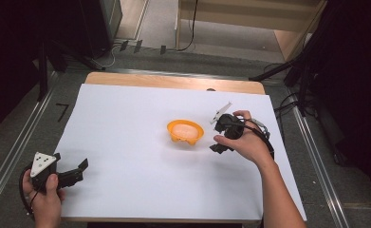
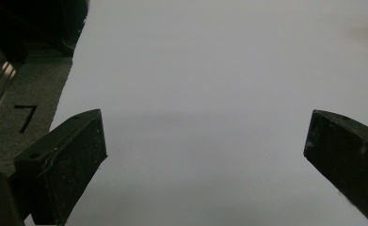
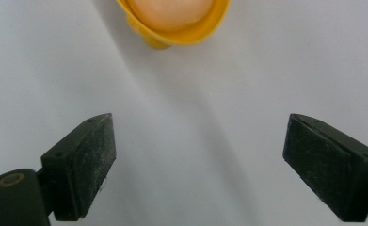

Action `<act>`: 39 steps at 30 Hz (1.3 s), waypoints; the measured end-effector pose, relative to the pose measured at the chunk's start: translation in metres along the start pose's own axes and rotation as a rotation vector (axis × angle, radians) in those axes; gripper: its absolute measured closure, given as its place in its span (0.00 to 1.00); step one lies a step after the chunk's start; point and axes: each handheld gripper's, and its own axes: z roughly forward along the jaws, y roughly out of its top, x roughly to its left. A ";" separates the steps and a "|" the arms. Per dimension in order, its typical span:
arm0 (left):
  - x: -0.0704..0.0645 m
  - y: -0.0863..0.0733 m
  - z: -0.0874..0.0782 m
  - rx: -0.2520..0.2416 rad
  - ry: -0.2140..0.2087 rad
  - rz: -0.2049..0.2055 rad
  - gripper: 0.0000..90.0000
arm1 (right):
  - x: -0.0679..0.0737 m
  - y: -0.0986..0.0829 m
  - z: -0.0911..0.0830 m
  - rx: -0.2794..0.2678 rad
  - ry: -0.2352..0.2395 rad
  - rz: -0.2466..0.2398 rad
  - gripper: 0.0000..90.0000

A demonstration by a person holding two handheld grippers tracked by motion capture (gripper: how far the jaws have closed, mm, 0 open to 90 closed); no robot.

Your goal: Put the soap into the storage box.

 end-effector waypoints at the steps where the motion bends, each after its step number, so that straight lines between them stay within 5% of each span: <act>1: 0.000 0.000 0.000 0.000 0.000 0.000 0.00 | 0.000 -0.003 0.000 -0.002 -0.003 0.001 0.08; 12: 0.000 0.000 0.000 0.001 0.002 0.000 0.00 | -0.003 -0.048 -0.006 -0.096 -0.013 0.115 0.03; 39: -0.001 0.000 0.000 0.002 0.003 0.005 0.00 | 0.010 -0.159 -0.007 -0.346 -0.060 0.274 0.00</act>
